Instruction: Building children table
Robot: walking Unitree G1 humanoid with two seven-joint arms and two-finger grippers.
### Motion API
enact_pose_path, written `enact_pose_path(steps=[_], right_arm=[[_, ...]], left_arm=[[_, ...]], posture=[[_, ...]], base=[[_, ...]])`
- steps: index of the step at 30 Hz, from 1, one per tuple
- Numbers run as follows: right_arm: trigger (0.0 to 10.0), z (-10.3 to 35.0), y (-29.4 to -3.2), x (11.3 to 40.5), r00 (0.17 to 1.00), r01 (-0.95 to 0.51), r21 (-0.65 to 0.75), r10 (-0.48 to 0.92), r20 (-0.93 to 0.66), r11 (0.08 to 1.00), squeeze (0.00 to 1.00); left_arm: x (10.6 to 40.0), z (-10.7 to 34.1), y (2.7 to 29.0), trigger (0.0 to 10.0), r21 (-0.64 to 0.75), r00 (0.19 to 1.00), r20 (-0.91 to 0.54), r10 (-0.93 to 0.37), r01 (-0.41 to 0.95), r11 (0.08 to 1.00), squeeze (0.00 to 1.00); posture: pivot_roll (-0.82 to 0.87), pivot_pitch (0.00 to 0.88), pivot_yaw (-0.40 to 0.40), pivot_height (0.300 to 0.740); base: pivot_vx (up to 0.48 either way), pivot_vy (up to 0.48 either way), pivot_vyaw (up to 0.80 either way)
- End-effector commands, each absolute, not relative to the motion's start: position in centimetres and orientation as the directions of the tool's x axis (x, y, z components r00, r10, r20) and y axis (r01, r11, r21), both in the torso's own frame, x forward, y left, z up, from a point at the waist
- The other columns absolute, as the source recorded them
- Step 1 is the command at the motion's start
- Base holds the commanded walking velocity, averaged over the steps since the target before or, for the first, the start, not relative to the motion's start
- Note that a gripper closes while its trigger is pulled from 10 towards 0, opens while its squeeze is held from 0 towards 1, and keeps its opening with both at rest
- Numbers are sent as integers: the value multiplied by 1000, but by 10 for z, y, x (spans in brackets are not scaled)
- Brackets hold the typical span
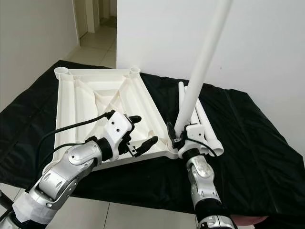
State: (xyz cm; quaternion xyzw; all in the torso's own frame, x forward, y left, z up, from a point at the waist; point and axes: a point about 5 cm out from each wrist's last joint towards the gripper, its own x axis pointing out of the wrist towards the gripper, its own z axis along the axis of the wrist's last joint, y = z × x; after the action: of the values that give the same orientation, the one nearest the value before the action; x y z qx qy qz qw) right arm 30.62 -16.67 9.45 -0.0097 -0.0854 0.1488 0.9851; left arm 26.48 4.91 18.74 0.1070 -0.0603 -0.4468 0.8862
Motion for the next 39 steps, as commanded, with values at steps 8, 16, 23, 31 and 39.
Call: enact_pose_path(steps=[8,16,23,31,39], right_arm=[[10000,48,-173,279,954,-301,-15,301,-8,953,0],[10000,41,-173,267,960,-278,27,277,29,960,0],[10000,32,-171,266,970,-239,72,241,-24,968,0],[10000,31,-173,275,970,-221,120,230,-74,968,0],[10000,25,-174,279,952,-236,113,253,-171,965,0]], left_arm=[[260,191,47,10000,252,523,-5,-852,825,505,0],[261,192,47,10000,258,523,-4,-852,824,505,0],[261,193,48,10000,260,522,-5,-853,824,503,0],[262,194,48,10000,264,519,-6,-855,825,499,0],[262,194,47,10000,265,519,-3,-855,825,499,0]], posture=[[47,0,-75,740],[48,0,-70,740],[49,0,-66,740],[50,0,-63,740],[49,0,-69,740]], base=[[0,0,0],[0,0,0],[0,0,0],[0,0,0],[0,0,0]])
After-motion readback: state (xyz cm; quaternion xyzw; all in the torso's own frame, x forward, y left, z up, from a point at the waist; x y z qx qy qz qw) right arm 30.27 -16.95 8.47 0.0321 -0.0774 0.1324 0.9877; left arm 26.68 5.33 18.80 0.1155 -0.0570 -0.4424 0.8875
